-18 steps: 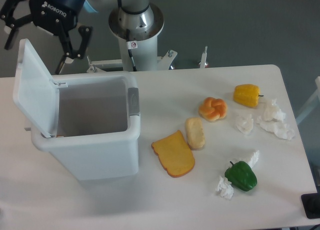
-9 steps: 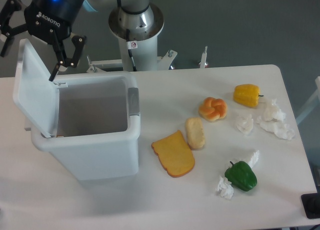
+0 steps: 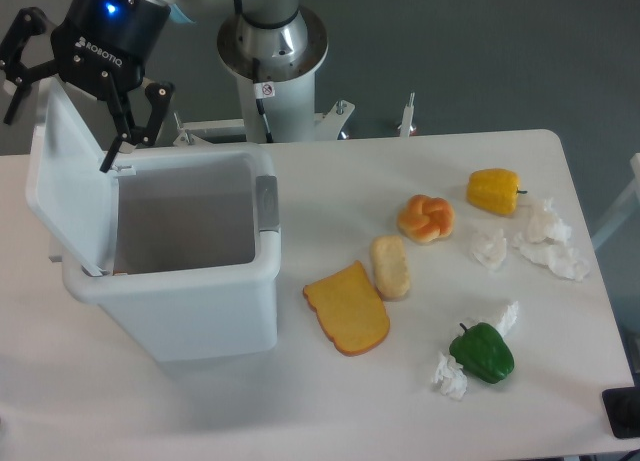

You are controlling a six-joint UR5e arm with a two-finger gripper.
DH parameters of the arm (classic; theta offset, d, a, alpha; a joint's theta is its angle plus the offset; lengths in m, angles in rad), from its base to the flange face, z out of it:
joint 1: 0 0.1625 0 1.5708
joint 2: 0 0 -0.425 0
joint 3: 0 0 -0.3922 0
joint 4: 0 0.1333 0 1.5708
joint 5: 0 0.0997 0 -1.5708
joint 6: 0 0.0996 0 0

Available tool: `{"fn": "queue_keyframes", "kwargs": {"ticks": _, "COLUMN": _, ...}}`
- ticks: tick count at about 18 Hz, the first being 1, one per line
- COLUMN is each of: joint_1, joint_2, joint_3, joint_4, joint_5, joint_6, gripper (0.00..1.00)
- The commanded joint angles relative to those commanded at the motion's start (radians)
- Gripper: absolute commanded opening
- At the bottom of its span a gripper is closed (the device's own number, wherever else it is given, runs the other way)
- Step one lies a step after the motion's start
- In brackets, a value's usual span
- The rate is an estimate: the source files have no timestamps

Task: Close the trash can
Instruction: 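Lower the gripper fingers behind the top of the raised lid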

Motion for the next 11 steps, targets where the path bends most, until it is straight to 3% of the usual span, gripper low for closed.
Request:
{"fn": "queue_keyframes", "kwargs": {"ticks": 5, "joint_1": 0.003, "joint_2": 0.003, "joint_3": 0.000, "joint_4": 0.005, "joint_5": 0.005, "joint_6": 0.014, "gripper": 1.00}}
{"fn": "queue_keyframes", "kwargs": {"ticks": 11, "joint_1": 0.028, "joint_2": 0.011, "joint_3": -0.009, "joint_4": 0.003, "joint_5": 0.094, "joint_6": 0.015, "gripper": 1.00}}
